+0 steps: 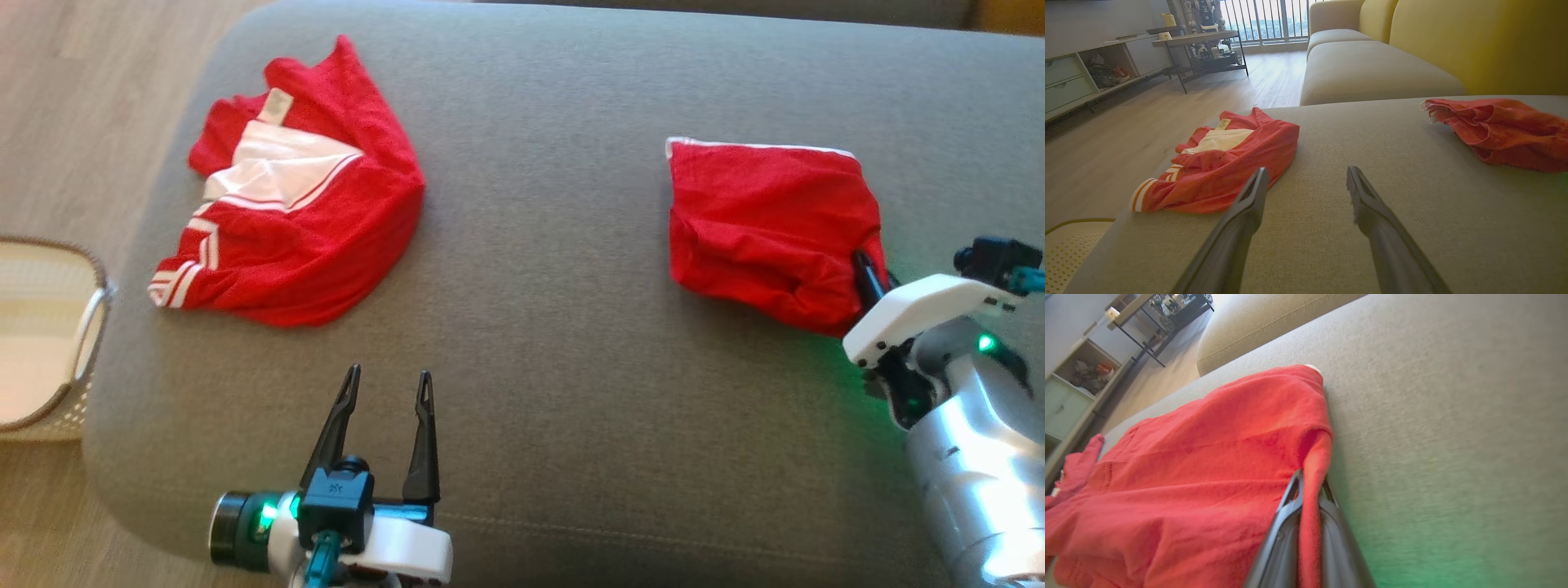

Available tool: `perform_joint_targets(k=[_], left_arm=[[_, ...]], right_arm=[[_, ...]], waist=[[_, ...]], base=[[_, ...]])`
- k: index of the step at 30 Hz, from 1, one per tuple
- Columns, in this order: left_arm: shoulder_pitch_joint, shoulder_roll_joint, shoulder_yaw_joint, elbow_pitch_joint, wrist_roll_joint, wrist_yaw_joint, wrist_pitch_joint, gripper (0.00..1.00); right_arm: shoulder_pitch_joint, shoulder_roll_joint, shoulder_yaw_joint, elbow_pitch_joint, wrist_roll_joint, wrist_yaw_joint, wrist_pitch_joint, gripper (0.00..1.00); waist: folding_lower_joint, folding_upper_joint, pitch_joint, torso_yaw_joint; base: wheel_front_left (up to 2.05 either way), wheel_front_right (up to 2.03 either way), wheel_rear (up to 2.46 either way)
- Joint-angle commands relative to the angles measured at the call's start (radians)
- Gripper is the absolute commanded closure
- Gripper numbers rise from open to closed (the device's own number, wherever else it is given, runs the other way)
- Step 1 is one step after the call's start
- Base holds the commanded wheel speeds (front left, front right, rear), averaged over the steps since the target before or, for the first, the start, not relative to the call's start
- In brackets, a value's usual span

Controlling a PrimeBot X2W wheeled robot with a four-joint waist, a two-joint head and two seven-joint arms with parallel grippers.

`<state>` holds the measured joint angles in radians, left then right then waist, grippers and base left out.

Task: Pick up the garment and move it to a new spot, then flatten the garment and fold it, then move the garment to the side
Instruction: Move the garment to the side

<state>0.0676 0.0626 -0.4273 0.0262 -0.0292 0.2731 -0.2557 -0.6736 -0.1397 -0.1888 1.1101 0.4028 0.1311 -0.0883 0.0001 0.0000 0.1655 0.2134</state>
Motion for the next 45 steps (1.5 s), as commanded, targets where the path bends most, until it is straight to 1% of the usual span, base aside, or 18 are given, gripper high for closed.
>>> perform_joint_targets(k=[1,6,11,15,19,23,28,29,32,33,34,35,37,39,41,42,44,45], left_arm=[[-0.038,-0.005,0.033,-0.03,0.001,0.005,-0.006,0.0],[-0.039,0.001,0.04,-0.034,0.007,0.005,-0.006,0.0],[-0.056,0.01,0.036,-0.042,0.019,-0.001,-0.006,0.0],[-0.073,0.022,0.038,-0.052,0.027,-0.003,-0.006,0.0],[-0.089,0.036,0.04,-0.057,0.033,-0.005,-0.006,0.0],[-0.103,0.047,0.042,-0.061,0.037,-0.005,-0.006,0.0],[-0.116,0.056,0.039,-0.061,0.04,-0.006,-0.006,0.0],[-0.119,0.058,0.039,-0.06,0.04,-0.006,-0.006,0.0],[-0.132,0.063,0.035,-0.059,0.041,-0.009,-0.006,0.0],[-0.137,0.063,0.032,-0.058,0.042,-0.01,-0.006,0.0],[-0.142,0.063,0.03,-0.058,0.042,-0.01,-0.006,0.0],[-0.146,0.063,0.028,-0.057,0.042,-0.01,-0.006,0.0],[-0.154,0.062,0.026,-0.056,0.041,-0.009,-0.006,0.0],[-0.157,0.061,0.026,-0.056,0.039,-0.005,-0.006,0.0],[-0.156,0.06,0.025,-0.055,0.036,-0.001,-0.006,0.0],[-0.155,0.059,0.024,-0.055,0.034,0.001,-0.006,0.0],[-0.149,0.055,0.026,-0.057,0.029,0.009,-0.006,0.0],[-0.142,0.053,0.029,-0.059,0.023,0.016,-0.006,0.0]], right_arm=[[-0.018,-0.026,0.052,-0.042,-0.019,0.0,-0.014,1.0],[-0.006,-0.106,0.164,-0.097,-0.035,0.0,-0.018,1.0],[-0.004,-0.2,0.223,-0.146,-0.016,0.0,-0.027,1.0],[-0.017,-0.26,0.271,-0.19,-0.013,0.0,-0.042,1.0],[-0.039,-0.317,0.301,-0.216,-0.018,0.0,-0.059,1.0],[-0.069,-0.366,0.297,-0.222,-0.047,0.0,-0.088,1.0],[-0.106,-0.389,0.272,-0.208,-0.101,0.0,-0.113,1.0],[-0.111,-0.384,0.281,-0.203,-0.115,0.0,-0.105,1.0],[-0.14,-0.365,0.261,-0.187,-0.134,0.0,-0.106,1.0],[-0.148,-0.362,0.249,-0.178,-0.146,0.0,-0.108,0.85],[-0.156,-0.36,0.23,-0.166,-0.157,0.0,-0.112,0.13],[-0.162,-0.365,0.212,-0.155,-0.179,0.0,-0.121,0.0],[-0.17,-0.371,0.176,-0.14,-0.234,0.0,-0.139,0.0],[-0.174,-0.374,0.118,-0.143,-0.304,0.0,-0.156,0.0],[-0.167,-0.373,0.051,-0.178,-0.404,0.0,-0.166,0.0],[-0.159,-0.359,0.012,-0.208,-0.449,0.0,-0.169,0.0],[-0.133,-0.294,-0.045,-0.286,-0.518,0.0,-0.172,0.0],[-0.095,-0.207,-0.066,-0.382,-0.548,0.0,-0.173,0.0]], waist=[[-0.0001,0.0,-0.004,-0.029],[-0.0001,0.0,0.0,-0.107],[-0.0001,0.0,0.013,-0.179],[-0.0001,0.0,0.035,-0.231],[-0.0001,0.0,0.061,-0.268],[-0.0001,0.0,0.088,-0.298],[-0.0001,0.0,0.112,-0.324],[-0.0001,0.0,0.117,-0.33],[-0.0001,0.0,0.132,-0.344],[-0.0001,0.0,0.136,-0.345],[-0.0001,0.0,0.138,-0.346],[-0.0001,0.0,0.141,-0.345],[-0.0001,0.0,0.142,-0.343],[-0.0001,0.0,0.14,-0.34],[-0.0001,0.0,0.132,-0.334],[-0.0001,0.0,0.127,-0.331],[-0.0001,0.0,0.111,-0.325],[-0.0001,0.0,0.093,-0.319]], base=[[0.0,0.0,0.0],[0.0,0.0,0.0],[0.0,0.0,0.0],[0.0,0.0,0.0],[0.0,0.0,0.0],[0.0,0.0,0.0],[0.0,0.0,0.0],[0.0,0.0,0.0],[0.0,0.0,0.0],[0.0,0.0,0.0],[0.0,0.0,0.0],[0.0,0.0,0.0],[0.0,0.0,0.0],[0.0,0.0,0.0],[0.0,0.0,0.0],[0.0,0.0,0.0],[0.0,0.0,0.0],[0.0,0.0,0.0]])
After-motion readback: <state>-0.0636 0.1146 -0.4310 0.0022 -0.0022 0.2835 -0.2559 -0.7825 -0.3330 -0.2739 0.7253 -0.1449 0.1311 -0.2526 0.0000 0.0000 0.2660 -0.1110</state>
